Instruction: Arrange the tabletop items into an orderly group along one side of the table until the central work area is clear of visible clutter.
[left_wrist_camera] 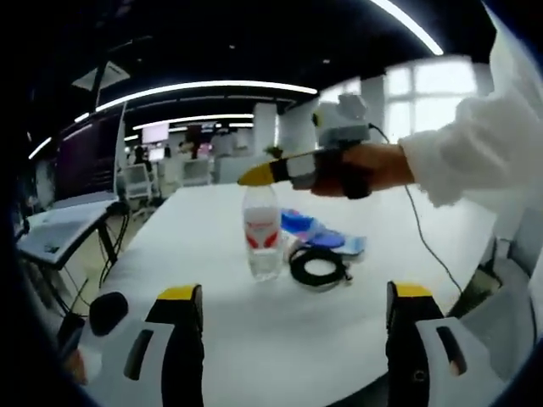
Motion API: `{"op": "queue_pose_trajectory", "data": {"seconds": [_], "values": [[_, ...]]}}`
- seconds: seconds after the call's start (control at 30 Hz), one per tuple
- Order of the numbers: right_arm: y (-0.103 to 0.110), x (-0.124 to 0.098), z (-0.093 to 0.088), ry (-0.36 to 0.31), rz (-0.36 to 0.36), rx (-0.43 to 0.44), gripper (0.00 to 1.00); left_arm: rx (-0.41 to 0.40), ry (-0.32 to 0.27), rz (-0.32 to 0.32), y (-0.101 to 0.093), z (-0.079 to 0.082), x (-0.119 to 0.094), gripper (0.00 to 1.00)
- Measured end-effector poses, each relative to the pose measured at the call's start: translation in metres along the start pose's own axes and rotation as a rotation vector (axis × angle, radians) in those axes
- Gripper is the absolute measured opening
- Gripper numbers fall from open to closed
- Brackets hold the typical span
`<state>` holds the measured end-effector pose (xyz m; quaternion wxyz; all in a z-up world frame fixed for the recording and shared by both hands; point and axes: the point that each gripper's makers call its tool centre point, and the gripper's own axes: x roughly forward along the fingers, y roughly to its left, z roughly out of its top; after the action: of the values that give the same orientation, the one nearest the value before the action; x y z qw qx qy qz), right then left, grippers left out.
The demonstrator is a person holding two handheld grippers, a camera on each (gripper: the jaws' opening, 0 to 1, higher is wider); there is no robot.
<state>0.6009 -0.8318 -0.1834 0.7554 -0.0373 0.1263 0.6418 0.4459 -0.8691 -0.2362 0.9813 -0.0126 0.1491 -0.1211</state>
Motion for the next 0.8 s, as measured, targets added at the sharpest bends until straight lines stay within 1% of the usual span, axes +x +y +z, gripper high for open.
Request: {"op": "queue_pose_trajectory", "data": {"seconds": [0.13, 0.27, 0.43, 0.57, 0.7, 0.8], "values": [[-0.009, 0.007, -0.002, 0.0, 0.005, -0.005, 0.21, 0.007, 0.021, 0.007, 0.002, -0.004, 0.001, 0.86], [-0.023, 0.012, -0.006, 0.009, -0.015, -0.003, 0.21, 0.04, 0.035, -0.004, -0.002, -0.007, 0.002, 0.85], [-0.039, 0.017, -0.009, 0.015, -0.017, -0.002, 0.21, 0.04, 0.046, 0.003, 0.0, -0.009, 0.002, 0.84], [-0.046, 0.021, -0.008, 0.017, 0.0, -0.018, 0.21, 0.053, 0.066, -0.002, 0.0, -0.014, 0.003, 0.82], [-0.058, 0.026, -0.007, 0.021, 0.005, -0.031, 0.21, 0.055, 0.073, -0.003, 0.0, -0.015, 0.004, 0.81], [-0.065, 0.033, -0.005, 0.024, 0.022, -0.047, 0.21, 0.056, 0.08, -0.002, 0.001, -0.016, 0.004, 0.8]]}}
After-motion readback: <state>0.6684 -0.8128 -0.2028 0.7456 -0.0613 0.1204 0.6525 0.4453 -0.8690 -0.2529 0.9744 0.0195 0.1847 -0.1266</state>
